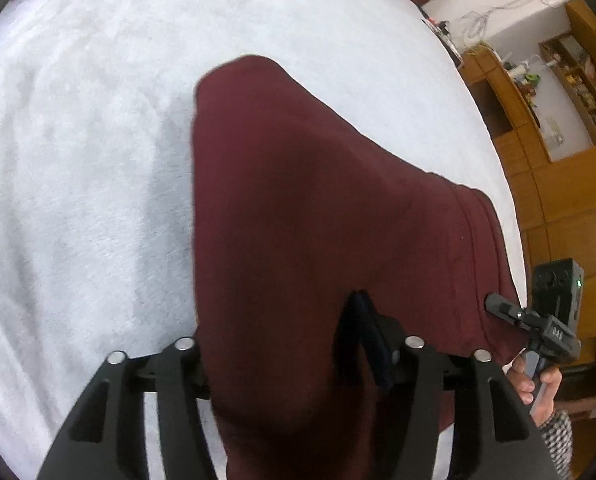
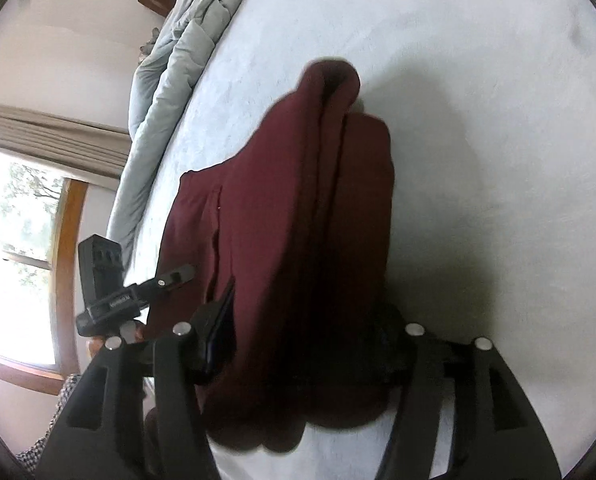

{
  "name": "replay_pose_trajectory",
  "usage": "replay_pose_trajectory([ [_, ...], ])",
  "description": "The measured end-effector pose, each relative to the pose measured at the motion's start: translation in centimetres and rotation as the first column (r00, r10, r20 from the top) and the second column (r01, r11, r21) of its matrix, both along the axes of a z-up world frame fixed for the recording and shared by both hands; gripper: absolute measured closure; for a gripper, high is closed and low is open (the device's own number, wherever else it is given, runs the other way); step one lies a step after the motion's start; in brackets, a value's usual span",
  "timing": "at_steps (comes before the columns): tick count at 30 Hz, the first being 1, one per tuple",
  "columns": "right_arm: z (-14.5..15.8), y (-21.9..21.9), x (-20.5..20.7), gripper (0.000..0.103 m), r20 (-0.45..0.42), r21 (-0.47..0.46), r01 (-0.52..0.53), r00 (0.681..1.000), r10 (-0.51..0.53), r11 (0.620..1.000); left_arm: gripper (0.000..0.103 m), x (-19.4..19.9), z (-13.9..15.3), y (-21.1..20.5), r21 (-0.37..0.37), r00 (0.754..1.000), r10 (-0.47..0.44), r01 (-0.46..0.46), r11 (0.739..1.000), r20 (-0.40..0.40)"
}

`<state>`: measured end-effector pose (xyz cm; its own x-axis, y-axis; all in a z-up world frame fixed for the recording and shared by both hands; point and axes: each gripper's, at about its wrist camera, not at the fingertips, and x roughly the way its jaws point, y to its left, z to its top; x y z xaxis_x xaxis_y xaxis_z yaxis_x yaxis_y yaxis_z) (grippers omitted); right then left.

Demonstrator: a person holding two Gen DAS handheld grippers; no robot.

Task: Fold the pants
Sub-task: 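Release the folded trousers and lift both tools away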

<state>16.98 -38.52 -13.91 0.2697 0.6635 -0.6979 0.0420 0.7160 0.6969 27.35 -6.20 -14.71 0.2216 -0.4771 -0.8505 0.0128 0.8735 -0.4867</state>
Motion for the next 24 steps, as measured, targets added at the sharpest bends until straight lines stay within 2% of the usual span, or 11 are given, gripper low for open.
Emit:
replay_pose_trajectory([
  [3, 2.8, -0.6, -1.4, 0.045, 0.057, -0.113, 0.006, 0.998, 0.001, 0.994, 0.048, -1.8, 2.6, 0.7, 0.076, 0.996, 0.03, -0.036, 0.996, 0.08],
  [5, 5.5, -0.7, -3.3, 0.05, 0.148, -0.177, 0.005, 0.989, 0.022, 0.984, 0.048, -3.6, 5.0, 0.8, 0.107, 0.986, 0.044, -0.062, 0.992, 0.163],
  [8, 8.4, 0.9, -4.9, 0.05, 0.223, -0.156, -0.012, 0.974, 0.047, 0.988, 0.048, -6.7, 7.9, 0.1, 0.105, 0.962, 0.052, -0.083, 0.991, 0.268],
  [10, 9.5, 2.4, -5.8, 0.05, 0.251, -0.198, -0.021, 0.965, 0.071, 0.98, 0.045, -8.2, 9.1, 0.0, 0.079, 0.945, 0.051, -0.08, 0.994, 0.323],
  [13, 9.8, 4.7, -5.9, 0.051, 0.258, -0.25, -0.032, 0.961, 0.099, 0.968, 0.045, -9.5, 8.8, -1.8, 0.109, 0.946, 0.004, -0.042, 0.993, 0.324],
  [15, 8.8, 5.9, -5.5, 0.052, 0.228, -0.301, -0.036, 0.968, 0.108, 0.953, 0.045, -9.4, 7.9, -2.3, 0.144, 0.956, -0.021, -0.023, 0.989, 0.293],
  [17, 7.1, 5.4, -5.4, 0.053, 0.198, -0.308, -0.03, 0.976, 0.095, 0.951, 0.045, -9.1, 6.4, -2.5, 0.161, 0.969, -0.021, -0.019, 0.987, 0.247],
  [20, 5.9, 5.2, -5.3, 0.056, 0.183, -0.33, -0.024, 0.979, 0.089, 0.944, 0.045, -9.7, 4.6, -1.4, 0.173, 0.973, -0.018, -0.022, 0.985, 0.23],
  [22, 5.1, 5.4, -5.2, 0.059, 0.169, -0.367, -0.032, 0.98, 0.101, 0.93, 0.045, -9.6, 3.9, -1.6, 0.188, 0.974, -0.028, -0.015, 0.982, 0.224],
  [24, 4.9, 5.4, -5.2, 0.059, 0.171, -0.364, -0.024, 0.981, 0.092, 0.931, 0.045, -9.8, 3.7, -1.7, 0.207, 0.974, -0.036, -0.012, 0.978, 0.225],
])
